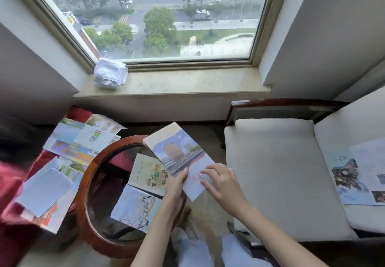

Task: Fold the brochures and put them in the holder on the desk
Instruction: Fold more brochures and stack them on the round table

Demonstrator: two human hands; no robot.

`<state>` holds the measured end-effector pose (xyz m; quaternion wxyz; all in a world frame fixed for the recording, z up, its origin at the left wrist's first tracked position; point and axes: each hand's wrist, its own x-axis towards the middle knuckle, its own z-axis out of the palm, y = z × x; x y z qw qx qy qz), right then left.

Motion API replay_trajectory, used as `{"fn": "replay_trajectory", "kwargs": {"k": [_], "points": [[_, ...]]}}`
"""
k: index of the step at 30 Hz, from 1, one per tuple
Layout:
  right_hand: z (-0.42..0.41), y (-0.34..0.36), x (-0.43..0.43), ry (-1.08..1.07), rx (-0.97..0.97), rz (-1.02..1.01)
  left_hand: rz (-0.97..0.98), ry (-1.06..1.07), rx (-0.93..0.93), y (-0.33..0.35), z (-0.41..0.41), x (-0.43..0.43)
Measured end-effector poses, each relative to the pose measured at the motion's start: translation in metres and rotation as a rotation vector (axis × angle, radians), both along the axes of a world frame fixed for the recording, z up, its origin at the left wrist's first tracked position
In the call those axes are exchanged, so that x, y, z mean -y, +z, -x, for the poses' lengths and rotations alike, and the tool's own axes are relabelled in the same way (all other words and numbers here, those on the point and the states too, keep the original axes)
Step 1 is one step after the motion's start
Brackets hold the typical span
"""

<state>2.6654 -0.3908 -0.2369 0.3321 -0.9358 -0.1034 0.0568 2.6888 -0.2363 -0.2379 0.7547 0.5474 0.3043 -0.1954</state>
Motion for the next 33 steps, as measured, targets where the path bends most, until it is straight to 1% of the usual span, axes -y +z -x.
{"fn": "replay_trajectory", "kwargs": {"k": [2, 4, 8, 10, 12, 14, 16, 19, 22, 24, 25, 27, 28, 30, 31, 33], "points": [[-0.006, -0.003, -0.021, -0.037, -0.094, 0.041, 0.031, -0.066, 0.041, 0.004, 0.009, -0.027], [-0.013, -0.005, -0.043, -0.081, -0.221, 0.003, 0.069, -0.133, 0.051, 0.004, 0.019, -0.050], [-0.029, -0.006, -0.088, -0.253, -0.402, -0.299, 0.165, -0.201, 0.023, -0.001, 0.037, -0.090], [-0.035, -0.008, -0.105, -0.329, -0.418, -0.358, 0.189, -0.163, 0.000, -0.008, 0.044, -0.109], [-0.034, -0.012, -0.122, -0.315, -0.425, -0.334, 0.211, -0.076, -0.004, -0.016, 0.048, -0.128], [-0.025, -0.019, -0.139, -0.245, -0.514, -0.332, 0.219, -0.004, 0.013, -0.024, 0.051, -0.148], [-0.011, -0.027, -0.153, -0.192, -0.590, -0.332, 0.224, 0.025, 0.019, -0.030, 0.053, -0.168], [0.006, -0.037, -0.168, -0.152, -0.608, -0.267, 0.223, 0.073, -0.007, -0.041, 0.061, -0.193], [0.020, -0.043, -0.180, -0.109, -0.586, -0.195, 0.195, 0.157, -0.018, -0.052, 0.075, -0.207], [0.021, -0.047, -0.182, -0.072, -0.563, -0.107, 0.156, 0.295, -0.045, -0.059, 0.081, -0.215], [0.020, -0.049, -0.182, -0.042, -0.562, -0.044, 0.116, 0.392, -0.088, -0.064, 0.083, -0.220], [0.012, -0.054, -0.180, 0.049, -0.538, 0.132, -0.050, 0.561, -0.173, -0.075, 0.085, -0.233], [0.008, -0.056, -0.179, 0.094, -0.518, 0.214, -0.171, 0.590, -0.186, -0.079, 0.086, -0.239], [0.000, -0.060, -0.180, 0.148, -0.495, 0.265, -0.390, 0.534, -0.166, -0.086, 0.090, -0.247], [-0.004, -0.063, -0.180, 0.167, -0.495, 0.265, -0.446, 0.503, -0.155, -0.090, 0.091, -0.247], [-0.014, -0.073, -0.184, 0.208, -0.490, 0.283, -0.439, 0.537, -0.171, -0.099, 0.092, -0.247]]}}
